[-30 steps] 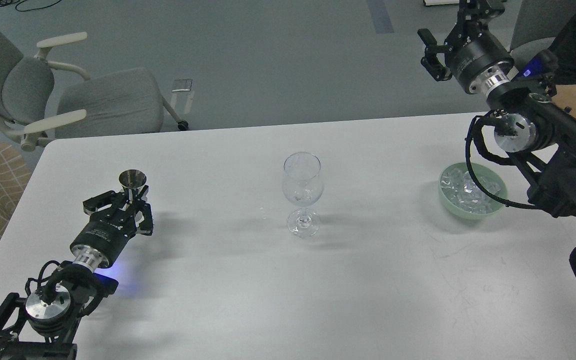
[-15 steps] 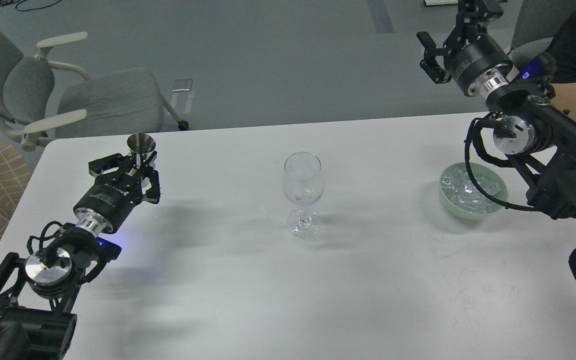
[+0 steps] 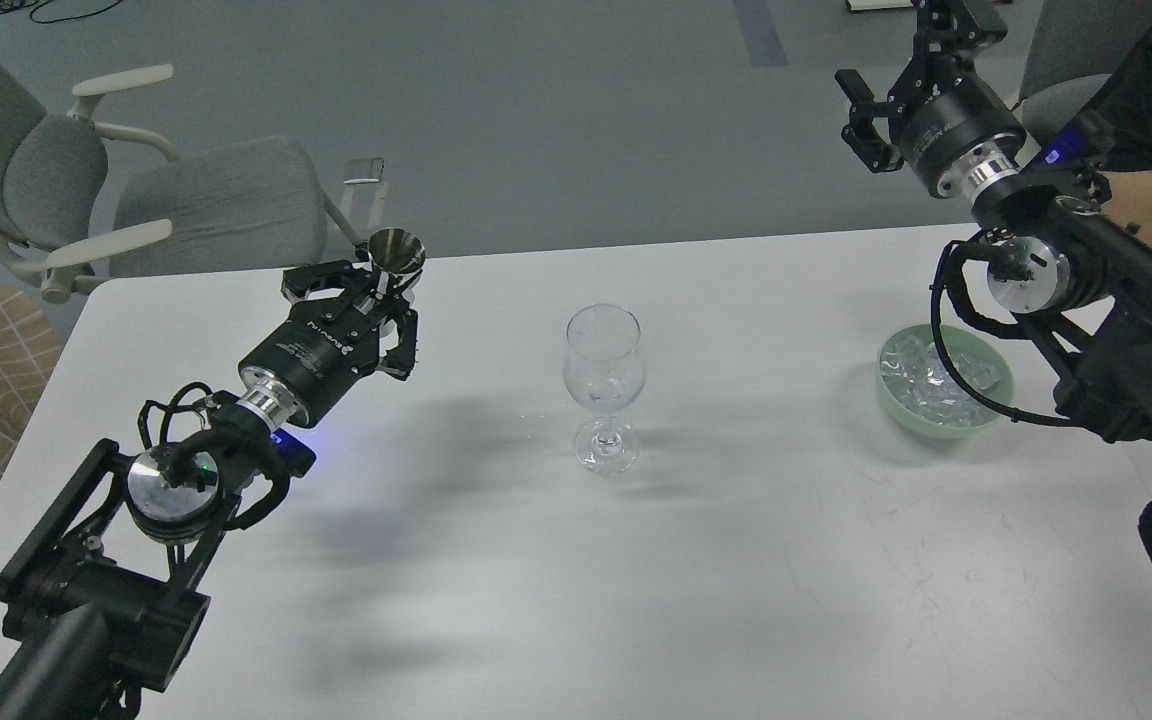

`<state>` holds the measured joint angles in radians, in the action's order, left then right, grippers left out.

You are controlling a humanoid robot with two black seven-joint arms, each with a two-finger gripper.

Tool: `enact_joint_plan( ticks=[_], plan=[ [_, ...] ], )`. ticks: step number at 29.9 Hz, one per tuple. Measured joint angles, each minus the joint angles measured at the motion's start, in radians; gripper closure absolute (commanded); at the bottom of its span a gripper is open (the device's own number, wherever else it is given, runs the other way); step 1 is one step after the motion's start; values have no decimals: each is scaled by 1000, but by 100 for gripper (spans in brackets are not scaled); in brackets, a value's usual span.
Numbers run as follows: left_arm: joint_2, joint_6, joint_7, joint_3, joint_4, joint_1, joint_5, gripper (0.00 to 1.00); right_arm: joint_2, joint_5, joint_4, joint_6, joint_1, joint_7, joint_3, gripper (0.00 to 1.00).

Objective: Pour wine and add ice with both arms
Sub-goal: 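Carry the jigger with the left gripper over the wine glass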

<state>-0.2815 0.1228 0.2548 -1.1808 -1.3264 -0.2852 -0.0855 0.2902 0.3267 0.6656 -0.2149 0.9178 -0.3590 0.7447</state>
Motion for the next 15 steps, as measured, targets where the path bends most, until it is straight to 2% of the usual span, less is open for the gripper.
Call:
enact_joint_plan(
  ticks=[8, 15],
  plan=[
    [5, -100, 38, 52, -170, 10, 58, 100, 0, 0, 1, 0, -4, 0, 0, 0],
    [29, -162, 53, 80, -195, -17, 75, 100, -2, 0, 4, 0, -5, 0, 1, 0]
  ],
)
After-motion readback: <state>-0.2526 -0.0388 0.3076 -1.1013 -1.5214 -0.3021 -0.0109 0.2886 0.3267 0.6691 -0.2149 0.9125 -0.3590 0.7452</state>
